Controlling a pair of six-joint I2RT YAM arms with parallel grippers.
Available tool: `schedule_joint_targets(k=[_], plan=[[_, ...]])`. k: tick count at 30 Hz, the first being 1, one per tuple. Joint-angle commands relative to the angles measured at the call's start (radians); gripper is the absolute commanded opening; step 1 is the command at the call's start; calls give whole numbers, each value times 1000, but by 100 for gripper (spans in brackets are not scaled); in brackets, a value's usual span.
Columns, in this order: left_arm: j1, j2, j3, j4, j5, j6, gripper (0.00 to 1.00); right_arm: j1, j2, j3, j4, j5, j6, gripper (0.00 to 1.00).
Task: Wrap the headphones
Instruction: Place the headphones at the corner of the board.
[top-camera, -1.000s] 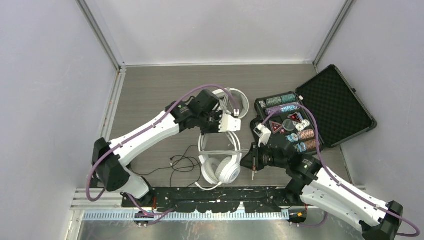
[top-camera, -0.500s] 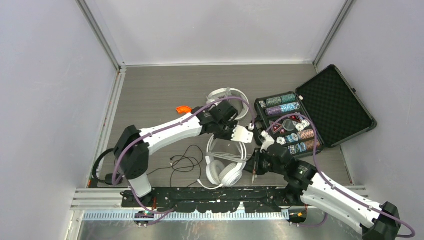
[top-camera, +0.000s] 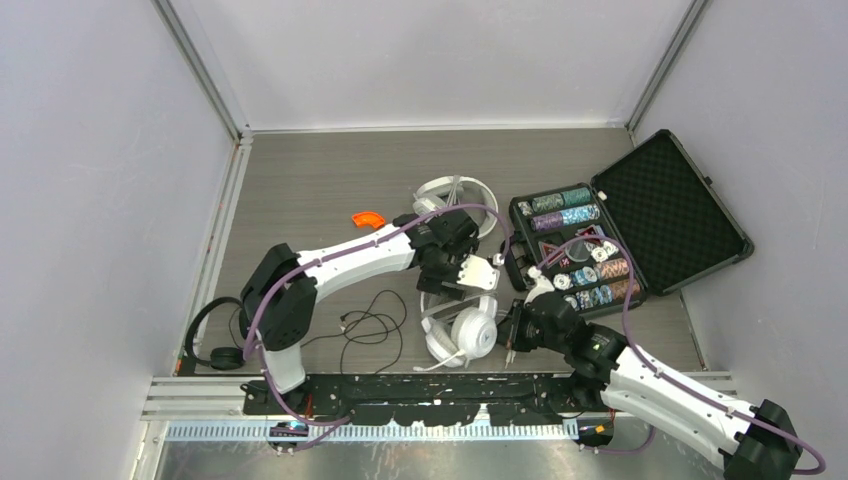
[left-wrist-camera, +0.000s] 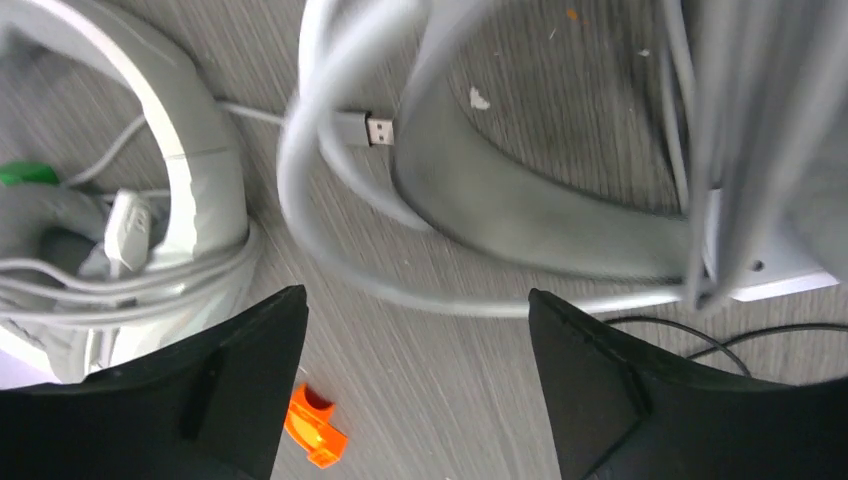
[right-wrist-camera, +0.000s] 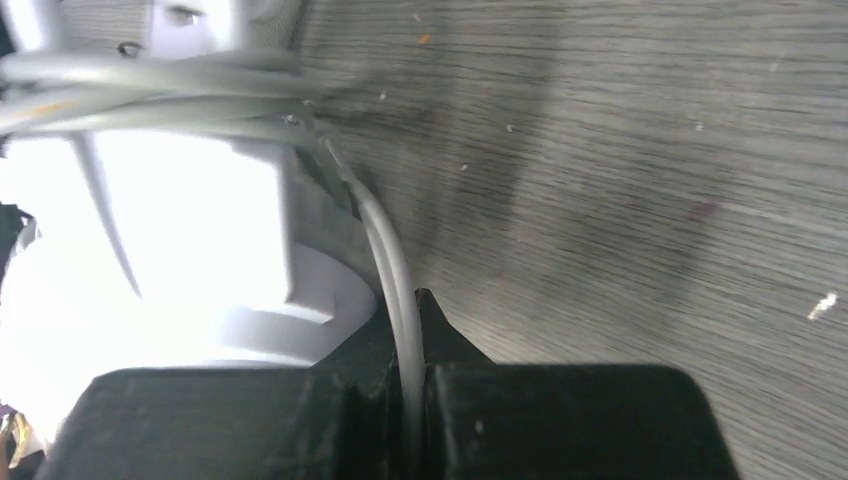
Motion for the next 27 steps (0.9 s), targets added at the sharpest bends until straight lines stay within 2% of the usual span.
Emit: schedule_joint_targets(k=[1, 5, 8, 10, 16, 18, 23, 27], plan=[[4, -82, 22, -25, -50, -59, 87, -5, 2, -1, 48, 62, 29, 7], [4, -153, 23, 39, -59, -201, 96, -6, 14, 0, 55, 76, 18, 7], [5, -199, 16, 102, -202, -414, 100, -5, 35, 0, 80, 63, 18, 7], [13, -216, 31, 73, -242, -541, 100, -6, 52, -1, 103, 56, 21, 7], [42, -281, -29, 7, -156, -956, 100, -4, 100, -1, 135, 30, 25, 7], [70, -302, -62, 1, -155, -1050, 97, -4, 100, 3, 120, 25, 24, 7], [173, -345, -171, 103, -128, -1211, 83, -4, 70, -2, 89, 40, 16, 7], [188, -322, -245, 227, -97, -1268, 80, -4, 62, 4, 63, 48, 12, 7]])
